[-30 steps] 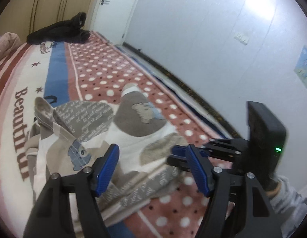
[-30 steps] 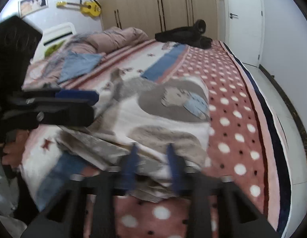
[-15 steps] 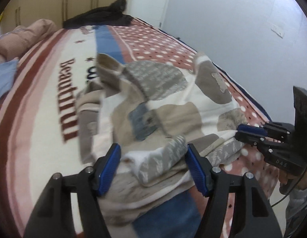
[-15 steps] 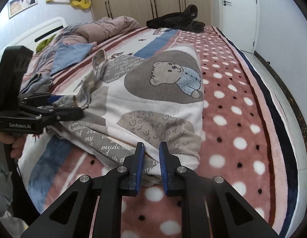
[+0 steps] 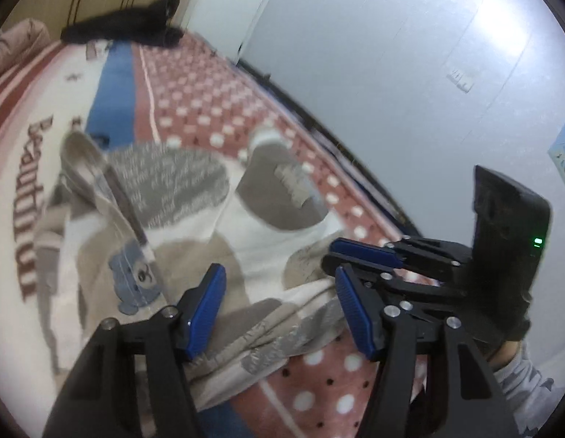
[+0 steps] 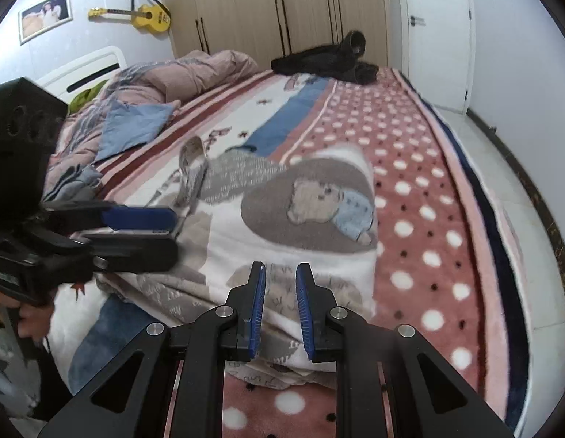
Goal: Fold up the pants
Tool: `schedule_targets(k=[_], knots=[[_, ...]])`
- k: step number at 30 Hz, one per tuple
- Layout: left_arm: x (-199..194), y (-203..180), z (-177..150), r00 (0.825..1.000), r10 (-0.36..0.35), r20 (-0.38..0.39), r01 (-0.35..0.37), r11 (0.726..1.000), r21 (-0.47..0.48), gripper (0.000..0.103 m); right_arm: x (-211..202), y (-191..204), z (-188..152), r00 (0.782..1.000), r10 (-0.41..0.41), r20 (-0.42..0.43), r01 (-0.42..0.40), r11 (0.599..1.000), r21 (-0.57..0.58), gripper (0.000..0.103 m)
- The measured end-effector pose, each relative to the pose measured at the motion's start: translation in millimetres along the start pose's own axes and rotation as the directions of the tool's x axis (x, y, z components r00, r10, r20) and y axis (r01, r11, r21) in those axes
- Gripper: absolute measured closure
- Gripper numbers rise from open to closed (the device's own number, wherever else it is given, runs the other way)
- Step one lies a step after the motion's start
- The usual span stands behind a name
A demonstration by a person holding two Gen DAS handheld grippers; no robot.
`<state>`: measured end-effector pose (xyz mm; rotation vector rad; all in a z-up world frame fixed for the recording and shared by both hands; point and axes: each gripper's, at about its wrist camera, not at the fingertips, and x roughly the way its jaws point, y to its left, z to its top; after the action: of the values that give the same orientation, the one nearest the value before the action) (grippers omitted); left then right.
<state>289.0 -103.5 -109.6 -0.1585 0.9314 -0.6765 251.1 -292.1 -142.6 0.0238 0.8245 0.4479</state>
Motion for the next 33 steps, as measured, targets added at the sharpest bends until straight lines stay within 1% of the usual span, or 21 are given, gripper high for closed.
schedule_targets(k=[2, 3, 4, 6, 9, 10, 14, 15, 17, 18, 20, 21, 23, 25, 27, 28, 30, 31, 32, 33], knots=[[7.8, 7.3, -4.3, 0.999, 0.039, -0.024, -0.039, 0.999, -0.014, 0.044, 8.3, -3.2, -6.6, 1.0, 0.0, -0.025, 0.0, 1.0, 0.004, 0.09], [8.5, 11.1, -5.1, 0.998, 0.053, -0.026, -0.054, 0.998, -0.021, 0.044, 11.4, -4.5, -10.5, 1.0, 0.003, -0.03, -0.003, 1.0, 0.004, 0.091], [6.3, 15.6, -6.3, 0.996, 0.087, -0.021, -0.088, 0.996, -0.03, 0.044, 12.8, -5.2, -12.5, 1.0, 0.005, -0.029, -0.005, 1.0, 0.004, 0.091], [1.8, 22.1, -8.1, 0.988, 0.155, -0.01, -0.155, 0.987, -0.032, 0.044, 13.0, -5.7, -13.8, 1.0, 0.005, -0.023, -0.005, 1.0, 0.002, 0.091], [-8.3, 33.8, -12.9, 0.98, 0.201, -0.001, -0.2, 0.979, -0.043, 0.044, 14.4, -4.7, -14.0, 1.0, -0.003, -0.027, 0.003, 1.0, -0.005, 0.091], [-11.5, 39.2, -14.6, 0.971, 0.24, 0.005, -0.24, 0.97, -0.04, 0.044, 14.8, -4.1, -14.5, 1.0, -0.007, -0.027, 0.006, 1.0, -0.011, 0.091], [-20.1, 55.8, -20.3, 0.958, 0.285, 0.019, -0.284, 0.957, -0.052, 0.045, 14.8, -2.3, -17.0, 1.0, -0.009, -0.026, 0.009, 1.0, -0.014, 0.091], [-22.1, 58.2, -21.0, 0.952, 0.305, 0.027, -0.303, 0.951, -0.054, 0.044, 14.6, -2.1, -17.2, 1.0, -0.009, -0.027, 0.008, 1.0, -0.013, 0.091], [-26.1, 61.9, -21.6, 0.916, 0.399, 0.044, -0.397, 0.916, -0.05, 0.044, 13.9, -1.1, -18.0, 0.999, -0.012, -0.029, 0.012, 1.0, -0.014, 0.09], [-28.4, 66.0, -23.4, 0.906, 0.421, 0.039, -0.419, 0.906, -0.057, 0.043, 13.3, -1.2, -19.0, 0.999, -0.014, -0.031, 0.013, 1.0, -0.014, 0.09], [-33.4, 74.5, -27.0, 0.926, 0.376, 0.021, -0.374, 0.924, -0.08, 0.043, 12.0, -1.1, -20.1, 0.999, -0.014, -0.033, 0.013, 1.0, -0.014, 0.09], [-36.9, 76.3, -28.6, 0.933, 0.358, 0.025, -0.355, 0.93, -0.091, 0.043, 10.5, -0.6, -20.5, 0.999, -0.015, -0.034, 0.014, 1.0, -0.015, 0.09], [-49.5, 73.0, -29.1, 0.944, 0.321, 0.074, -0.314, 0.945, -0.089, 0.043, 7.0, 0.9, -19.0, 0.999, -0.019, -0.031, 0.018, 1.0, -0.021, 0.09], [-57.9, 63.9, -22.0, 0.953, 0.273, 0.129, -0.267, 0.962, -0.064, 0.043, 0.4, 5.4, -12.5, 1.0, -0.03, 0.006, 0.031, 0.998, -0.058, 0.09], [-60.7, 54.9, -12.9, 0.961, 0.233, 0.152, -0.229, 0.973, -0.04, 0.043, -4.4, 8.0, -3.5, 0.999, -0.032, 0.031, 0.034, 0.997, -0.074, 0.09], [-60.5, 48.1, -7.2, 0.967, 0.197, 0.16, -0.196, 0.98, -0.022, 0.043, -5.5, 8.6, 1.3, 0.999, -0.019, 0.035, 0.021, 0.997, -0.072, 0.09], [-54.8, 40.4, 1.0, 0.98, 0.135, 0.15, -0.137, 0.991, 0.004, 0.043, -4.5, 11.0, 9.7, 0.999, 0.009, 0.035, -0.006, 0.997, -0.074, 0.09], [-47.8, 37.1, 3.5, 0.987, 0.096, 0.128, -0.098, 0.995, 0.014, 0.043, -1.8, 12.8, 12.4, 1.0, 0.007, 0.027, -0.005, 0.996, -0.086, 0.088], [-42.8, 35.5, 3.0, 0.991, 0.085, 0.105, -0.088, 0.996, 0.019, 0.044, 2.1, 14.8, 13.4, 1.0, 0.002, 0.012, -0.001, 0.995, -0.1, 0.086], [-35.4, 35.4, 2.0, 0.993, 0.092, 0.072, -0.094, 0.995, 0.025, 0.049, 6.9, 16.6, 12.6, 1.0, 0.005, -0.009, -0.006, 0.994, -0.108, 0.086]])
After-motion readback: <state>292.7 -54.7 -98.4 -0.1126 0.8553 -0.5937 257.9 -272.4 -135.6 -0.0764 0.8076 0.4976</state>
